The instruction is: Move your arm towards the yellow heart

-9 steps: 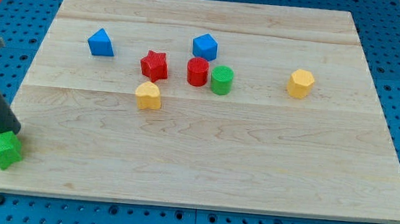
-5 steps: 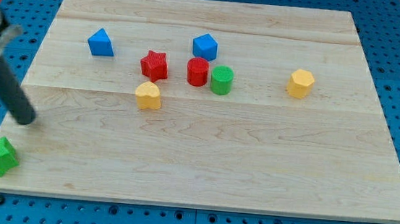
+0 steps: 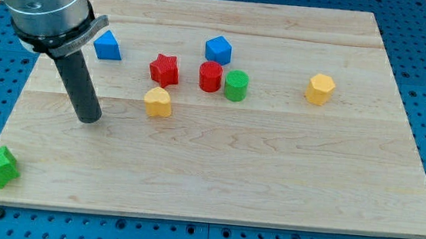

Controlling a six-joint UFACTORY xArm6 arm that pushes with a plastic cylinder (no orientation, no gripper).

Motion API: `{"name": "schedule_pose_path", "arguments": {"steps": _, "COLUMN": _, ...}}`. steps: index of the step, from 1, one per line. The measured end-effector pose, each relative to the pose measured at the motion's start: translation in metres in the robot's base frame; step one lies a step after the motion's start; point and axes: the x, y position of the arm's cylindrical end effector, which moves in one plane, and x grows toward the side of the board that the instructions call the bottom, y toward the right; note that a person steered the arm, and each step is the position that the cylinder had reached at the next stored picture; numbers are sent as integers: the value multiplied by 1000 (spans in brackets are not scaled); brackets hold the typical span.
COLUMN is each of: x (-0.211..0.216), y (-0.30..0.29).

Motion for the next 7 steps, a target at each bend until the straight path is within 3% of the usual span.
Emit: {"name": "schedule_pose_path", "arguments": {"steps": 7, "x": 10, "y": 7}}
